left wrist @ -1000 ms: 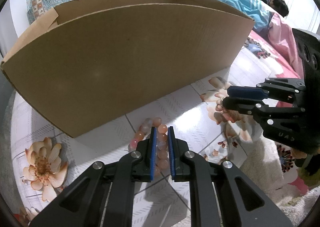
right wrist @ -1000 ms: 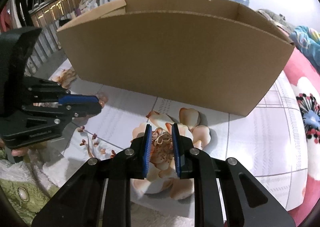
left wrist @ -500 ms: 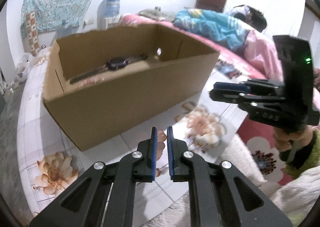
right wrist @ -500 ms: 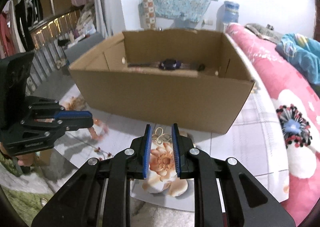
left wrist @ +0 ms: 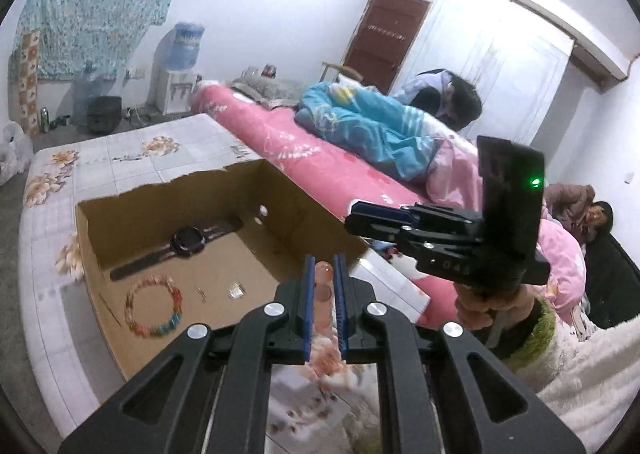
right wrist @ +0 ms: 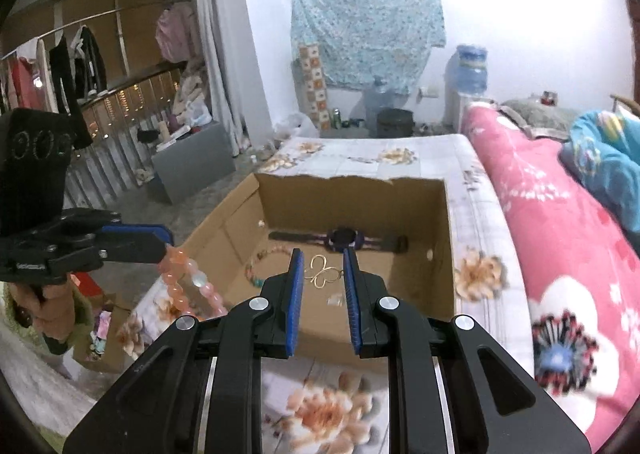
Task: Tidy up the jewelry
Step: 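Open the left tool over the box while the right tool opens beside it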
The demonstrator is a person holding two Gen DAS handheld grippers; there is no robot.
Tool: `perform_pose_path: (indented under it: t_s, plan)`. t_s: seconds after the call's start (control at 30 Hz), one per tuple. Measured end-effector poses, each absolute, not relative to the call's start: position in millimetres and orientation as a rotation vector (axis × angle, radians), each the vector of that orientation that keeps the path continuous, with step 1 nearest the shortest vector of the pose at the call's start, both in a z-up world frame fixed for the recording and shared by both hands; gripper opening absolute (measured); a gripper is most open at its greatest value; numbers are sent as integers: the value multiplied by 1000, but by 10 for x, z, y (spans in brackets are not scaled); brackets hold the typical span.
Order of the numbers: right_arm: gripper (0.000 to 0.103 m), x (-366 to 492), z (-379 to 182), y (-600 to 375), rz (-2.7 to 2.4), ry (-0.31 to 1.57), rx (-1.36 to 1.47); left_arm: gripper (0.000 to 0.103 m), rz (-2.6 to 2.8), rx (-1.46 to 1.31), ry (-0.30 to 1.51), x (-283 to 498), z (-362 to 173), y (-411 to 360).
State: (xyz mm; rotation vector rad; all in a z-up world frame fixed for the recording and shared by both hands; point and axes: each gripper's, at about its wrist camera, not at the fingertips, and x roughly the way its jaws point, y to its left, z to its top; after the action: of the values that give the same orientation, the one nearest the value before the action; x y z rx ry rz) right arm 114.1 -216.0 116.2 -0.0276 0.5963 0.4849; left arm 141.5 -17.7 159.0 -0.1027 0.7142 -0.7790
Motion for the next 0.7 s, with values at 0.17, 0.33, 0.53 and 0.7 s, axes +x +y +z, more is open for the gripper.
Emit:
perform_pose_path:
  t_s: [0.17,0.33,0.53,0.7]
  plan:
    - [18,1513,988,-2025,497,698,-92,9,-740,-96,908,2198,1344,-297]
    - [18,1778,767,-1934,495,802,-154,9,-696,3,1061,2828,1023,-551]
    - [18,1919,718,-2012,499,830,-133,9,-696,-3,1233,3241,639,-716]
    - [18,1958,712,-2087,496,834,-119,9,-714,-48,1310,3444,443,-826]
